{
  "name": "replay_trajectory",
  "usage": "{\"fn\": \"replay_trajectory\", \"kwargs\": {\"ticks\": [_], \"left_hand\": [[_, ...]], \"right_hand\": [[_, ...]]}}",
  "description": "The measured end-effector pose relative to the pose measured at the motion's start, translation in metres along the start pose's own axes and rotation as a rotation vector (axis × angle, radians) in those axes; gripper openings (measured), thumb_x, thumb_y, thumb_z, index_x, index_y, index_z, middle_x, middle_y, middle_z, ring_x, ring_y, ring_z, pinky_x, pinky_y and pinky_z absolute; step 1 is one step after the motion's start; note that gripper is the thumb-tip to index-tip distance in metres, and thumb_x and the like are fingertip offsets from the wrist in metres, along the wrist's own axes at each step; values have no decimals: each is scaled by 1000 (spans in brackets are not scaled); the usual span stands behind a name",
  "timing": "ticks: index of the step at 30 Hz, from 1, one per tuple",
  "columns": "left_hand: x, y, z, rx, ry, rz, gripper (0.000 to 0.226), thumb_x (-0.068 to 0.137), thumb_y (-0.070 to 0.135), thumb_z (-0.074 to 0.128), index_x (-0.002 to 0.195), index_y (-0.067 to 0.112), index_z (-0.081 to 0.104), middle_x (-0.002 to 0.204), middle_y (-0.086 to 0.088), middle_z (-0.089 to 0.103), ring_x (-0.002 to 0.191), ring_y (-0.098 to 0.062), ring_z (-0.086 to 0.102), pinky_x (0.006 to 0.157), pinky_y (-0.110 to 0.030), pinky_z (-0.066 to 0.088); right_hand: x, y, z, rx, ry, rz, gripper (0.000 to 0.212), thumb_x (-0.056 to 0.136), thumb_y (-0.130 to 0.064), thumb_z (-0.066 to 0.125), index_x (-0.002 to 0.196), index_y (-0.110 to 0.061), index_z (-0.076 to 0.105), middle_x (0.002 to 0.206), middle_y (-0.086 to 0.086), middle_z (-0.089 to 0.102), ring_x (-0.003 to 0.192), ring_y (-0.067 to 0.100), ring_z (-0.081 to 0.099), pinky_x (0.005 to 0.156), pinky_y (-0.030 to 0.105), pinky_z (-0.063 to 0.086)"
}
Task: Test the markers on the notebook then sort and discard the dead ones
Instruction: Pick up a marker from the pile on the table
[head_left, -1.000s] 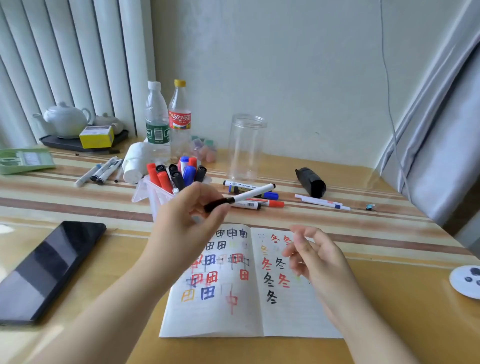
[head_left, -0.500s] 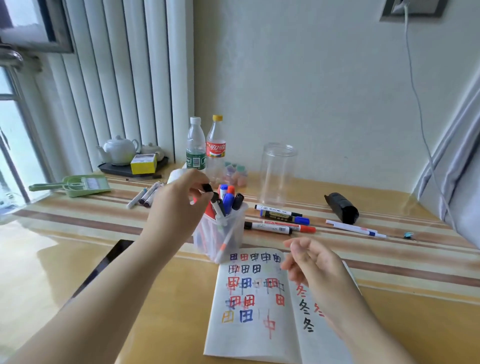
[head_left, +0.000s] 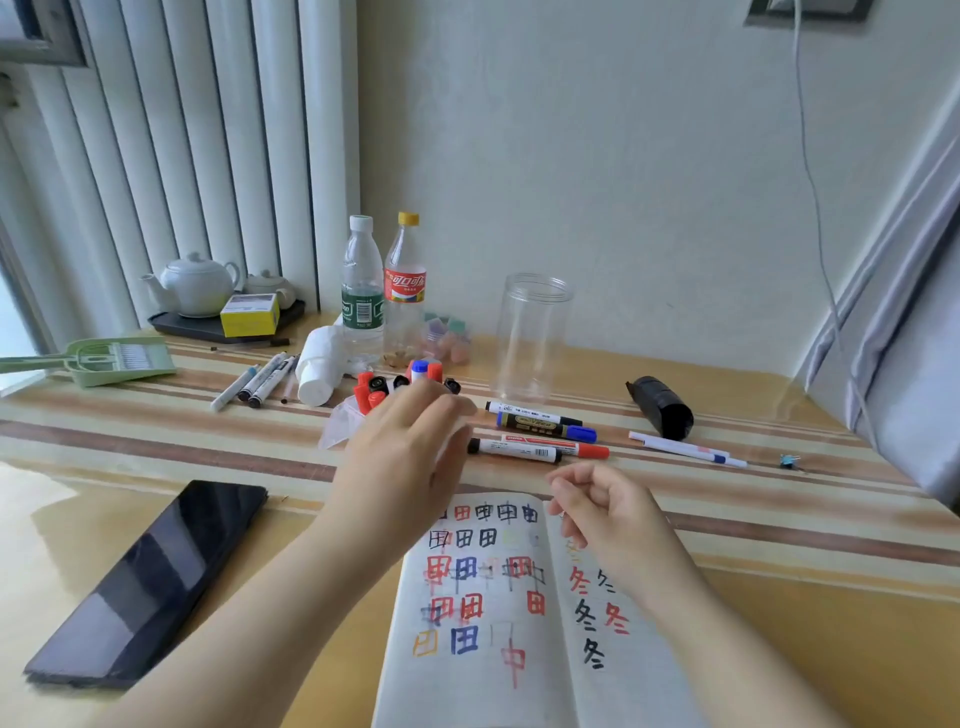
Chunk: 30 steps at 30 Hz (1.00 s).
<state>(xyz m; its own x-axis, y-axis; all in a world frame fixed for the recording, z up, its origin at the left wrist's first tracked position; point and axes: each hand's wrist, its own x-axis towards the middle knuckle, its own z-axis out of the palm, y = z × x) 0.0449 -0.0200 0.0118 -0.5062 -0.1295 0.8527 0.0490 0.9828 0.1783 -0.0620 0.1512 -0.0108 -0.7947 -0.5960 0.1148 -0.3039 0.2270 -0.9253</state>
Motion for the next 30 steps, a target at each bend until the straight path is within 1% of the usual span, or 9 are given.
{"fn": "replay_trajectory", "kwargs": {"ticks": [3, 6, 9, 13, 17, 19, 22, 27, 30], "left_hand": [[-4, 19, 31, -101, -144, 53, 20, 85, 19, 45, 90, 10, 62, 78, -3, 60, 66, -19, 58, 52, -29, 47], [-13, 22, 66, -152, -298, -51, 15, 79, 20, 50, 89, 15, 61, 78, 3, 61, 61, -14, 61, 45, -27, 51], [-30, 16, 92, -215, -362, -175, 16, 76, 20, 53, 90, 17, 60, 85, 4, 62, 62, -17, 61, 46, -30, 52], [-46, 10, 101, -297, -327, -288, 16, 77, 22, 50, 91, 26, 57, 81, 11, 60, 61, -11, 56, 51, -29, 52], [-43, 5, 96, -307, -323, -285, 21, 75, 17, 54, 93, 28, 55, 81, 12, 58, 66, -4, 51, 56, -20, 48], [-41, 1, 97, -299, -317, -272, 23, 73, 14, 56, 94, 24, 58, 83, 11, 59, 74, -4, 49, 59, -11, 42], [-40, 0, 97, -256, -314, -256, 20, 72, 14, 57, 91, 20, 61, 84, 11, 59, 81, -6, 47, 67, -8, 37], [-40, -5, 92, -214, -348, -229, 21, 74, 16, 59, 94, 20, 60, 97, 5, 59, 87, -7, 53, 68, -21, 46], [-35, -4, 83, -99, -314, -142, 22, 80, 15, 62, 102, 17, 61, 112, 0, 58, 99, -17, 53, 83, -22, 37]], "right_hand": [[31, 16, -7, -227, 53, -19, 9, 92, -23, 55, 94, -26, 63, 86, -7, 65, 71, 3, 58, 63, 16, 42], [61, 32, -9, -458, 65, -44, 20, 93, -19, 53, 107, -26, 64, 97, -8, 60, 83, 5, 54, 64, 11, 38], [87, 45, -4, -634, 8, -147, 32, 92, -16, 54, 123, -20, 60, 106, -10, 49, 101, 9, 50, 84, 16, 37], [113, 51, 11, -798, -48, -203, 36, 92, -25, 54, 128, -20, 55, 122, -6, 51, 121, 15, 38, 104, 28, 33], [127, 52, 23, -874, -57, -231, 31, 91, -34, 55, 119, -21, 55, 119, -4, 50, 117, 16, 38, 99, 28, 33], [131, 54, 26, -938, -79, -237, 33, 91, -38, 53, 121, -23, 51, 120, -5, 47, 118, 16, 36, 99, 29, 30], [133, 55, 27, -1000, -65, -232, 26, 94, -37, 48, 117, -25, 49, 120, -4, 44, 117, 18, 34, 96, 31, 26], [121, 53, 17, -1041, -98, -291, 20, 96, -39, 43, 107, -23, 45, 114, -4, 49, 109, 18, 37, 93, 32, 26], [87, 36, -6, -948, -108, -315, 18, 96, -38, 44, 96, -20, 41, 95, -1, 55, 91, 20, 46, 76, 33, 39]]}}
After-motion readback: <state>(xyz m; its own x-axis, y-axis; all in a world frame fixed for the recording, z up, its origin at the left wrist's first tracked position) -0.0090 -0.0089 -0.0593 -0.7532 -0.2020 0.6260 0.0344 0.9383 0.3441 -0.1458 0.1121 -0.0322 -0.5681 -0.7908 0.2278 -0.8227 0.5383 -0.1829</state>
